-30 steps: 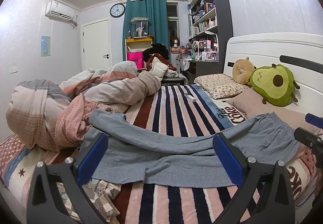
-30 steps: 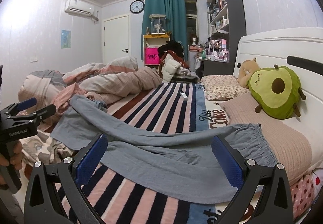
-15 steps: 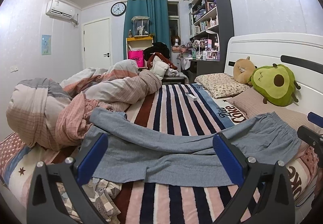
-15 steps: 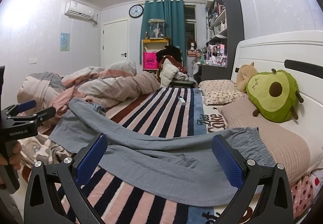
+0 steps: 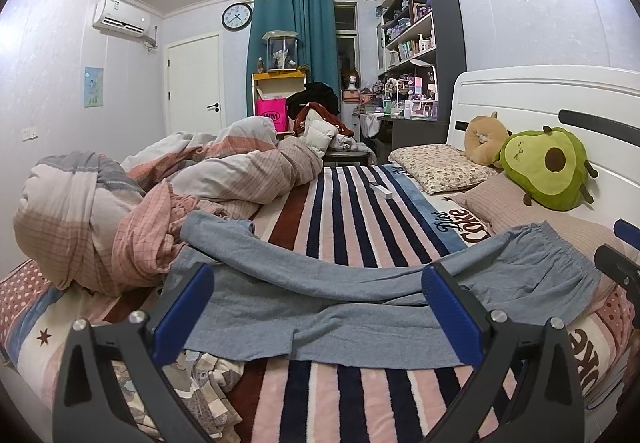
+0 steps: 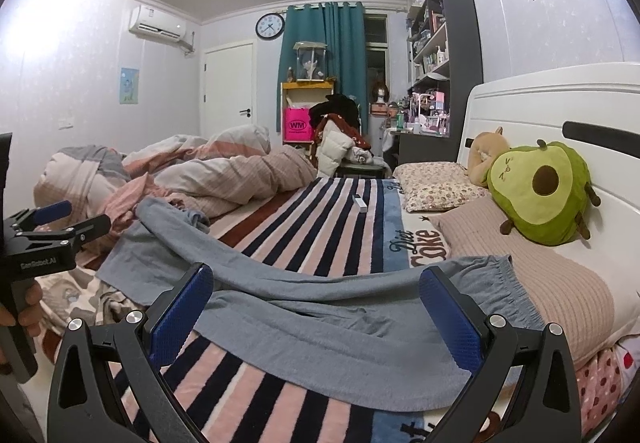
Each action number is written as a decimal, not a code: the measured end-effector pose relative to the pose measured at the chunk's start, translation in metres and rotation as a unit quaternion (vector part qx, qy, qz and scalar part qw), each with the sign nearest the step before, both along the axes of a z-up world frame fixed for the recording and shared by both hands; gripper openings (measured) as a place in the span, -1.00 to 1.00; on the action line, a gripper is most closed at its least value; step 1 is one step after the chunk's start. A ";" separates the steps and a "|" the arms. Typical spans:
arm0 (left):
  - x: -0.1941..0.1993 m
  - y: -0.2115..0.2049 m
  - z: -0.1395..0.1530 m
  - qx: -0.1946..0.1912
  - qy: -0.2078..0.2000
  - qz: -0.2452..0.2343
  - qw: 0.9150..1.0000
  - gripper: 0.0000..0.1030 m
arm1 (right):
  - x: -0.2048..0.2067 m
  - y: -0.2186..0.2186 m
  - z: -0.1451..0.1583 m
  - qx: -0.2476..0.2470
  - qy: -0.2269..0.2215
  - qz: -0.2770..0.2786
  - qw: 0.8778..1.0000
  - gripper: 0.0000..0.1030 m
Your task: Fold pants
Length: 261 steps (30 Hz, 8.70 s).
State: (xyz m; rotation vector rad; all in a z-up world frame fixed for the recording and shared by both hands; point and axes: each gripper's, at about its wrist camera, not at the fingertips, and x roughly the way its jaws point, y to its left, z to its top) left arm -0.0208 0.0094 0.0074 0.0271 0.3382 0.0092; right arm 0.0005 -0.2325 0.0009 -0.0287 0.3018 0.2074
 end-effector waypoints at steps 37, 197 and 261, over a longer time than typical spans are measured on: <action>0.131 0.044 -0.195 -0.162 0.269 -0.025 0.949 0.98 | 0.090 -0.110 -0.198 0.145 0.300 -0.072 0.940 0.54; 0.245 0.120 -0.068 -0.128 0.154 -0.048 0.978 -0.91 | 0.180 -0.277 -0.059 -0.095 0.212 -0.288 0.929 -0.46; 0.134 0.100 -0.194 -0.335 0.233 0.040 0.912 0.05 | 0.059 -0.132 -0.107 0.076 0.250 -0.110 0.959 0.60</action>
